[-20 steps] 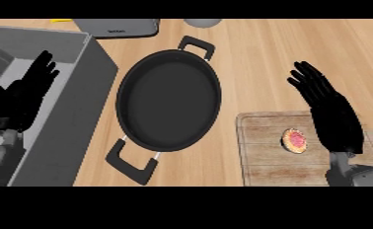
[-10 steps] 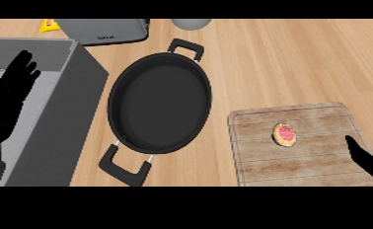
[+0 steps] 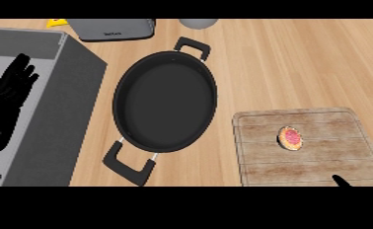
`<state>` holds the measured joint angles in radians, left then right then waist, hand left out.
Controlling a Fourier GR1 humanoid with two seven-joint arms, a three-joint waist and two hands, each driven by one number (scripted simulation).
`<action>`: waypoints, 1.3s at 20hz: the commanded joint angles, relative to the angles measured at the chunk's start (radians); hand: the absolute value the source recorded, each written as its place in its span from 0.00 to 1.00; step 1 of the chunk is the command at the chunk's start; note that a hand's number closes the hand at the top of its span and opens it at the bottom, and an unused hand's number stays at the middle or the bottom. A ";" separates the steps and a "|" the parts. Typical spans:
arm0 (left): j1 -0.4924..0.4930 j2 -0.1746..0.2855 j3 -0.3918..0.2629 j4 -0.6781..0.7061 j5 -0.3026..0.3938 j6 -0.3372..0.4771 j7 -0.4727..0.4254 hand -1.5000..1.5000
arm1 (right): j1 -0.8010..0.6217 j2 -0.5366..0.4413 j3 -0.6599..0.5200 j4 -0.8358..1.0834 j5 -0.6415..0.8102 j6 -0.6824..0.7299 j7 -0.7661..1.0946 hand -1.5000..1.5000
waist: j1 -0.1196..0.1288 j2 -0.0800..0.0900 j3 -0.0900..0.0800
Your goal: Pick the cupcake from the cutting board and place it in the pot
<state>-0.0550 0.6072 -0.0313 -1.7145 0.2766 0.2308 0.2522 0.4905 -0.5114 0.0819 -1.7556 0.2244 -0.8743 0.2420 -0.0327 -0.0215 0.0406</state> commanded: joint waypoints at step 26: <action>0.111 -0.005 -0.096 0.064 -0.086 0.006 -0.084 0.50 | -0.415 -0.327 0.183 -0.233 -0.196 0.699 1.108 0.00 | 0.084 0.038 -0.046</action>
<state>0.0117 0.6441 -0.0956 -1.7549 0.2249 0.2425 0.2240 0.1741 -0.8277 0.2535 -2.0064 0.0633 -0.2372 1.1423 0.0555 0.0000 0.0310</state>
